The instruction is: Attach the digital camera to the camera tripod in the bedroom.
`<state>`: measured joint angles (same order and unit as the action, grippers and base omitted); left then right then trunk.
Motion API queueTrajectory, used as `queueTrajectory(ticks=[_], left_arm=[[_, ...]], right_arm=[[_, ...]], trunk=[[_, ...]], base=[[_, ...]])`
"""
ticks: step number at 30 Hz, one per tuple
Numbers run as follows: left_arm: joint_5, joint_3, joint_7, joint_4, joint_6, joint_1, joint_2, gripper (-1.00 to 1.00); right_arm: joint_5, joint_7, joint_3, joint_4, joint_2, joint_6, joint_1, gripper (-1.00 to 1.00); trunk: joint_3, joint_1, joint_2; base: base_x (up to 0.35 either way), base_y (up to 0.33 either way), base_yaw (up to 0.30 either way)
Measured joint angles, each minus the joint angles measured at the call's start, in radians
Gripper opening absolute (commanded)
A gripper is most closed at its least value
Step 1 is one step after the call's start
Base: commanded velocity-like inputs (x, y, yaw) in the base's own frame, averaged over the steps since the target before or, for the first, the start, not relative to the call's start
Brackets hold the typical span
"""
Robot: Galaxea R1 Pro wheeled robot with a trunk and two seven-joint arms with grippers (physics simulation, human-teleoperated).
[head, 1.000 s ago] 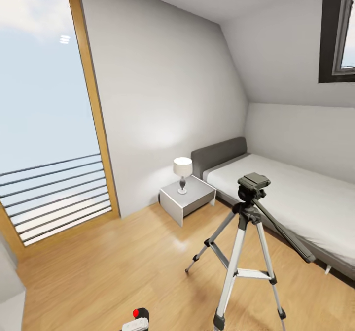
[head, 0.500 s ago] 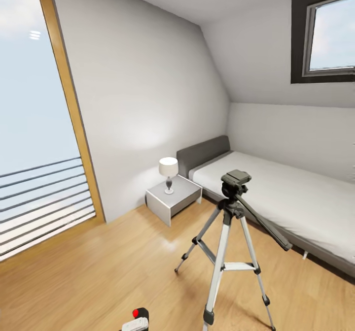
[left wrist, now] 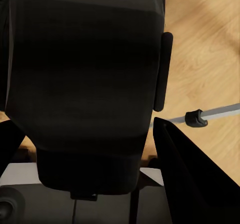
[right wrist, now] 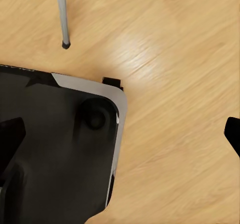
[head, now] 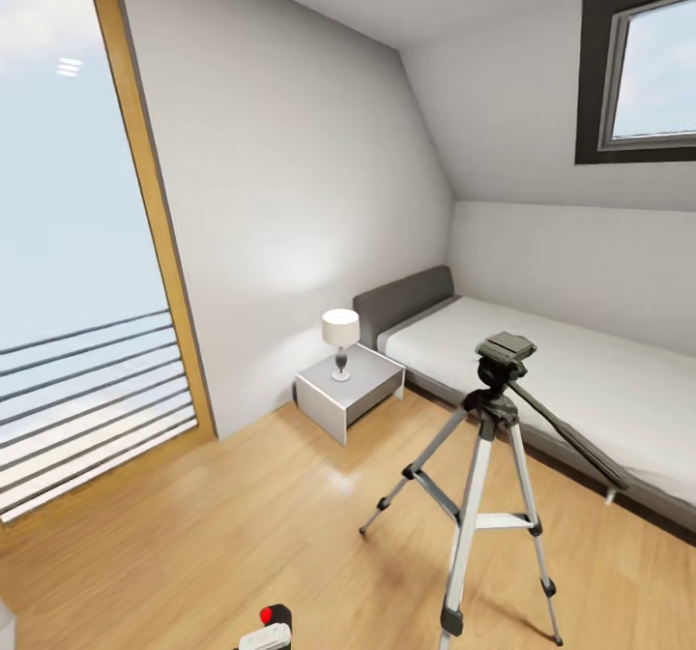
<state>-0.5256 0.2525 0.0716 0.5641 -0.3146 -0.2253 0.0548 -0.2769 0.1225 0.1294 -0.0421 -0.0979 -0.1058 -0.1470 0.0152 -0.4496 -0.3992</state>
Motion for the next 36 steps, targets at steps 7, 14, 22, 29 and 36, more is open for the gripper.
queueTrajectory(ticks=[7,14,22,29,36], left_arm=[[0.002,0.000,0.000,-0.003,0.001,0.000,0.002,-1.00],[0.003,0.001,0.000,-0.003,0.002,0.000,0.002,-1.00],[0.002,0.001,0.000,-0.003,0.002,0.000,0.002,-1.00],[0.002,0.002,0.000,-0.003,0.002,0.000,0.001,-1.00],[0.000,0.001,0.000,-0.002,0.002,0.000,0.001,-1.00]], right_arm=[[0.000,0.000,0.001,0.000,0.000,0.000,0.000,1.00],[0.000,0.000,0.001,0.000,0.000,0.000,0.000,1.00],[0.000,0.000,0.002,0.000,0.000,0.000,0.000,1.00],[0.000,0.000,0.002,0.000,0.000,0.000,0.000,1.00],[0.000,0.000,0.001,0.000,0.000,0.000,0.000,1.00]], trunk=[[0.000,0.000,0.000],[0.000,0.000,0.000],[0.000,0.000,0.000],[0.000,0.000,0.000],[0.000,0.000,0.000]], base=[[0.000,0.068,-0.001],[0.000,0.011,0.000],[0.000,0.001,0.000],[0.000,0.000,0.000],[0.000,0.000,0.000]])
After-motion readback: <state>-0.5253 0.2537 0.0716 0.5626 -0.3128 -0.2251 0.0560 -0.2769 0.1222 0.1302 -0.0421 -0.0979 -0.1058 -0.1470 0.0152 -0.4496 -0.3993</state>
